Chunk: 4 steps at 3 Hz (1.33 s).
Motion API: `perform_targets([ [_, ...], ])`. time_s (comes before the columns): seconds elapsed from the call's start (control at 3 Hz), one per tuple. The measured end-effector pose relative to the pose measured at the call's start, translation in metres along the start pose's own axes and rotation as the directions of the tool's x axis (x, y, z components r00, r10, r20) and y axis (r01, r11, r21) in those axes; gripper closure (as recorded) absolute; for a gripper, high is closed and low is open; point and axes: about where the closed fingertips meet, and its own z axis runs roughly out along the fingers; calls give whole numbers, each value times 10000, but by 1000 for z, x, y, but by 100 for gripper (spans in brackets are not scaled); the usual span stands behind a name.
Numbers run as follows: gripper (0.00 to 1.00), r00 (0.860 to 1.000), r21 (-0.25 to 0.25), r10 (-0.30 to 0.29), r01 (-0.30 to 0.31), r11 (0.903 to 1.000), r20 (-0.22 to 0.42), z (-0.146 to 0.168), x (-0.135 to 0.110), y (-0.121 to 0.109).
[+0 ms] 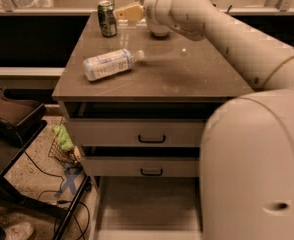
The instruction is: Place green can into bottom drawer
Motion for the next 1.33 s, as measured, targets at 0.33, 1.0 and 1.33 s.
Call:
perform_targets([
  [0.33, 0, 9990, -771, 228, -256, 9967, -376, 59, 17, 16],
  [1.0, 0, 9997, -775, 146, -161, 9969, -195, 72, 17, 20],
  [1.33, 0, 10000, -864, -25, 24, 9963, -18, 93, 18, 28],
])
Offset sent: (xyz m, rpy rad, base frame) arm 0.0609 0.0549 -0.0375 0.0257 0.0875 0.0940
